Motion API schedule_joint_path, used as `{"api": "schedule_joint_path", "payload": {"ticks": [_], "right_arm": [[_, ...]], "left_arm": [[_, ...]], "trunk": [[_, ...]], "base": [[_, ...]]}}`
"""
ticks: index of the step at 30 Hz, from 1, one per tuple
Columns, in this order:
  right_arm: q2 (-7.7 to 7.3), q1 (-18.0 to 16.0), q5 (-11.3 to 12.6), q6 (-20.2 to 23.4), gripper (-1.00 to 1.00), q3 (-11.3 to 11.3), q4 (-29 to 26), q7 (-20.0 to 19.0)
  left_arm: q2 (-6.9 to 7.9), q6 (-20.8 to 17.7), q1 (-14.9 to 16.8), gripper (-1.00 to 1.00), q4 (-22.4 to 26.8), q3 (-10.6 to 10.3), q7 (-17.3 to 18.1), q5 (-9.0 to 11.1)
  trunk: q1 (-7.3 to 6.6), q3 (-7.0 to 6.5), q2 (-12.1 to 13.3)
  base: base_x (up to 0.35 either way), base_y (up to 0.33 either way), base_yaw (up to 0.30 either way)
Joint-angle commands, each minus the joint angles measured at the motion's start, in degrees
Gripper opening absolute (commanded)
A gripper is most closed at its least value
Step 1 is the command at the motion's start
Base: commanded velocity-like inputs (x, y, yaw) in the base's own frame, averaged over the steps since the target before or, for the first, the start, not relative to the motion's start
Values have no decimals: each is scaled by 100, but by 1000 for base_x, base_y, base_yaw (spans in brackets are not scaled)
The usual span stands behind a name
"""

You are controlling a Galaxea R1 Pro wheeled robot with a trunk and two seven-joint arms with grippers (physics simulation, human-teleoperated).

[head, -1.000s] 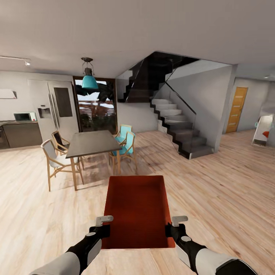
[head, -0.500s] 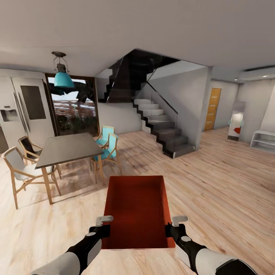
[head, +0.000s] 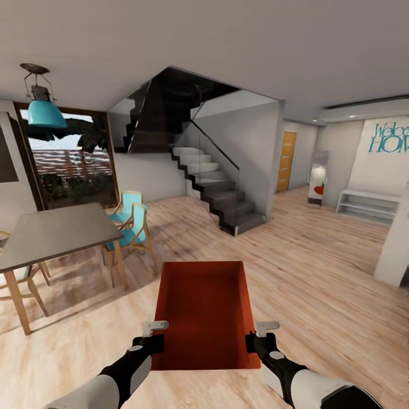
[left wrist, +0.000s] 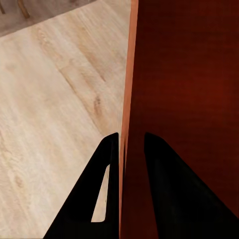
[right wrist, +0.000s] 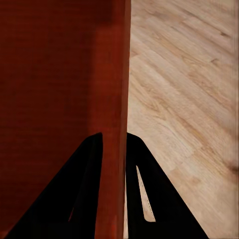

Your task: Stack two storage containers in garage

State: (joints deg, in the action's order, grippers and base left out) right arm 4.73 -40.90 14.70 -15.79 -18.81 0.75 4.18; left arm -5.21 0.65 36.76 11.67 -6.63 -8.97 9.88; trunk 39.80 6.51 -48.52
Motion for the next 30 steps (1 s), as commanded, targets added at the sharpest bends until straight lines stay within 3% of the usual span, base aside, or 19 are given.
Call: {"api": "schedule_joint_path", "payload": {"ticks": [1,13,30], "right_arm": [[-16,-5,182,-38,-100,63,39,48],[-16,-5,179,-38,-100,62,39,48],[-16,-5,182,-38,-100,62,39,48]], "left_arm": [[20,126,6,-100,19,39,-78,-57],[20,128,6,-100,19,38,-78,-61],[20,126,6,-100,19,39,-78,-57]], "trunk": [[4,9,-7],[4,9,-7],[4,9,-7]], "base": [[322,0,-119],[322,0,-35],[322,0,-272]]}}
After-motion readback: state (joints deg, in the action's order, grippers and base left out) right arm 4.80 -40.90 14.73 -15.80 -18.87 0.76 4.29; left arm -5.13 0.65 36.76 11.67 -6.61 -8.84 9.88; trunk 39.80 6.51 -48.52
